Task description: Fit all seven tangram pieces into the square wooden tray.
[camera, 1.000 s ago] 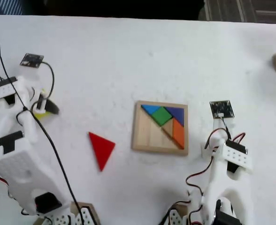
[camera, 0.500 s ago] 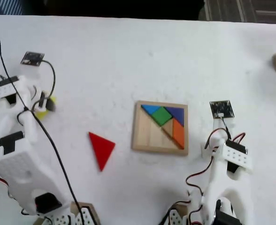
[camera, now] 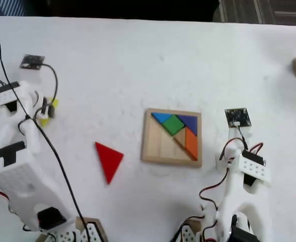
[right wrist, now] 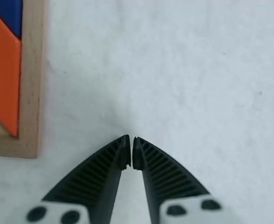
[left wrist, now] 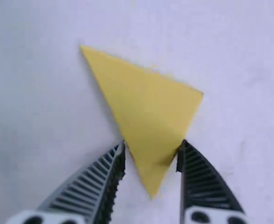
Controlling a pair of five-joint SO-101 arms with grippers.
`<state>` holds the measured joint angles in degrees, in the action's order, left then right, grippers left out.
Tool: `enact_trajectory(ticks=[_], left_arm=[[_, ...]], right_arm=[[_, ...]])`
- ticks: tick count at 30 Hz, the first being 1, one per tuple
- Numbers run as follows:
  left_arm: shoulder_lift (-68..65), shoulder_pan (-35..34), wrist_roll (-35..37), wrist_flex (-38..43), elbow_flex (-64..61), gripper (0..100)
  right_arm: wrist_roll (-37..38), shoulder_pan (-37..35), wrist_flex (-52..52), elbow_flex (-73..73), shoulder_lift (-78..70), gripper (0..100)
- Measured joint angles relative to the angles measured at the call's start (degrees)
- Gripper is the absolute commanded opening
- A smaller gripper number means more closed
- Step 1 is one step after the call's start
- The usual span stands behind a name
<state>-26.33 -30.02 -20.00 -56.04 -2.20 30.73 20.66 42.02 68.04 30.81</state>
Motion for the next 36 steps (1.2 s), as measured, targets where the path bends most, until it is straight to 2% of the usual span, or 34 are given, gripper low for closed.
enact_trajectory(ticks=[5,11,17,25,36], left_arm=[[3.69,-0.09,10.99,0.0,0.26,34],[4.04,-0.09,18.2,0.0,2.2,30],[-2.37,-0.09,20.92,-0.53,11.25,28],[-15.21,-0.09,21.1,-9.67,25.23,28],[-18.2,-0.09,21.19,-20.84,28.75,28]], right_arm=[[0.0,0.0,0.0,0.0,0.0,1.9],[0.0,0.0,0.0,0.0,0.0,1.9],[0.0,0.0,0.0,0.0,0.0,1.9],[0.0,0.0,0.0,0.0,0.0,1.9],[0.0,0.0,0.0,0.0,0.0,1.9]])
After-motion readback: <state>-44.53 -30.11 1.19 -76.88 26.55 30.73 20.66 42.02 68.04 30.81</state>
